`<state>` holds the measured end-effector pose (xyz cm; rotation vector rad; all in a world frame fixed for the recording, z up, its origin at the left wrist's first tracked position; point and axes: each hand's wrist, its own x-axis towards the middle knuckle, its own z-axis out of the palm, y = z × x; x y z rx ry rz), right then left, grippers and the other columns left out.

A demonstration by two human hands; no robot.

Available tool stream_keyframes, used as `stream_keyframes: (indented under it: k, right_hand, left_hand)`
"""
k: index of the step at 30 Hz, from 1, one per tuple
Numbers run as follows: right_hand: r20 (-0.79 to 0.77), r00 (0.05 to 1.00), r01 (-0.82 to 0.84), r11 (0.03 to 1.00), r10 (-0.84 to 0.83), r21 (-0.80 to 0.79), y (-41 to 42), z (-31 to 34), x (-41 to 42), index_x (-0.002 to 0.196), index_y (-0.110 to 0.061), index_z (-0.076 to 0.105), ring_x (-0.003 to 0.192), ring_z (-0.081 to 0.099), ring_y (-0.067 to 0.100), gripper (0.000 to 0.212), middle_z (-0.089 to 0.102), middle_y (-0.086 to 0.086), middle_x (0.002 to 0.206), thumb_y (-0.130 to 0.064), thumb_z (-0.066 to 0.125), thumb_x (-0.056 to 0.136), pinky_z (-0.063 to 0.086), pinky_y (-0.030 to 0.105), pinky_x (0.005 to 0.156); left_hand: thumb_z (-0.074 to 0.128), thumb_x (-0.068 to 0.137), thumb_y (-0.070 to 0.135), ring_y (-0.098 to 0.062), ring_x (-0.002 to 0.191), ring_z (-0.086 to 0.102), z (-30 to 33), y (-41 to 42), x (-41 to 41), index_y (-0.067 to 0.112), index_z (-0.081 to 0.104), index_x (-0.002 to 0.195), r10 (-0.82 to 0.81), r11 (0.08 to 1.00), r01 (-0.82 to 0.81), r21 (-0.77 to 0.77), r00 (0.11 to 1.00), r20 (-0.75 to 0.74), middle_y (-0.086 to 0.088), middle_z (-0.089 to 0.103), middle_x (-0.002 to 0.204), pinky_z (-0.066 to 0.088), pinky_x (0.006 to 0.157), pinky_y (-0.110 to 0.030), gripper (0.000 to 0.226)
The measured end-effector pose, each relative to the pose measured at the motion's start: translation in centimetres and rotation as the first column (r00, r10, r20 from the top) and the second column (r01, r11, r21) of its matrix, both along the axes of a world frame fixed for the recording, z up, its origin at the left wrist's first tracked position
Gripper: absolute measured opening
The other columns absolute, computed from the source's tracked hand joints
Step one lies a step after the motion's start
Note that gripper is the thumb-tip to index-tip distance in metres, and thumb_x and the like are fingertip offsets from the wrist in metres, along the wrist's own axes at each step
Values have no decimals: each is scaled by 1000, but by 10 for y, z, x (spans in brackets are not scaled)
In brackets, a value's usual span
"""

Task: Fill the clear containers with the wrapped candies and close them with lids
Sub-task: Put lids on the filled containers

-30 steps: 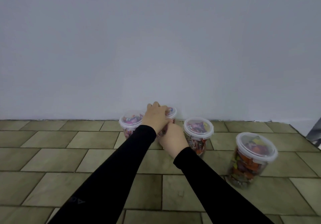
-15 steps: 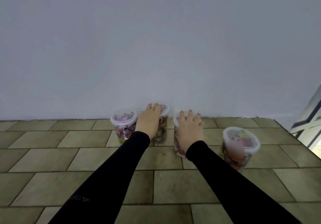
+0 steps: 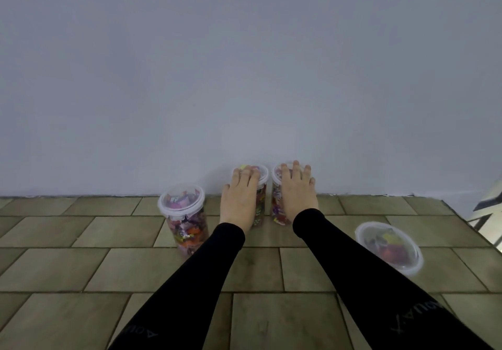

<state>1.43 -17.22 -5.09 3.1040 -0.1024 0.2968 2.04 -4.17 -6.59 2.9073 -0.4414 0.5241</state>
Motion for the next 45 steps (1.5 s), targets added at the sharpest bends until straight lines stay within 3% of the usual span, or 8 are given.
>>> stream_keyframes:
  k: [17,21,24,28,31,35,41,45]
  right_hand:
    - [38,999,14,993,-18,116,-4,0,61,141,-11,30,142,12,45,43,19,21,151,-5,34,98,25,47,113]
    - [-1,1000,8,995,-8,97,-4,2,52,149,-12,16,143,8,45,61,13,21,154,-17,48,97,21,48,115]
    - [8,1000,-11,996,10,91,1,6,36,149,-12,16,144,8,44,68,13,19,155,-23,54,94,22,50,113]
    - [12,1000,-26,996,25,89,6,16,0,138,-12,39,140,23,38,50,26,16,151,-28,53,93,31,50,106]
    - [2,999,-52,998,52,37,5,19,-35,123,-15,52,124,41,32,36,43,10,134,-32,53,92,35,49,101]
    - [-17,1000,-22,1000,22,13,-8,20,-75,115,-17,56,120,42,31,26,46,8,127,-24,49,91,36,49,100]
    - [-143,950,272,960,-278,-64,-37,26,-122,148,-8,19,141,11,48,65,14,21,155,-29,46,93,34,58,102]
    - [-204,915,351,936,-347,-16,-49,18,-137,150,0,2,141,13,50,67,5,28,156,-24,39,99,29,55,107]
  left_hand:
    - [46,93,6,-28,148,6,-3,-18,53,16,15,152,60,997,-63,-38,996,-60,-7,14,160,34,105,-39,68]
    - [51,94,28,-31,149,-2,0,-17,39,21,7,154,75,997,-76,-13,995,-62,-10,1,162,24,111,-46,75]
    - [51,93,36,-34,147,1,6,-13,10,23,18,151,152,987,-154,-50,987,-47,-10,7,161,19,110,-55,68]
    - [52,90,25,-36,147,-3,9,3,-27,26,29,146,300,941,-306,-147,952,-63,-9,5,161,7,111,-63,60]
    - [49,88,11,-43,145,-13,5,17,-43,25,20,151,406,897,-414,-154,910,-84,-14,-7,161,5,112,-64,71]
    - [44,90,4,-47,143,-10,0,30,-57,20,3,154,486,856,-505,-115,860,-159,-19,-9,159,11,111,-64,78]
    - [44,91,4,-38,140,18,5,27,-72,13,16,151,472,877,-474,-75,881,-38,-14,24,152,21,110,-55,67]
    - [53,88,9,-38,131,31,1,23,-77,9,26,145,451,893,-451,-9,893,12,-13,35,145,20,112,-48,63]
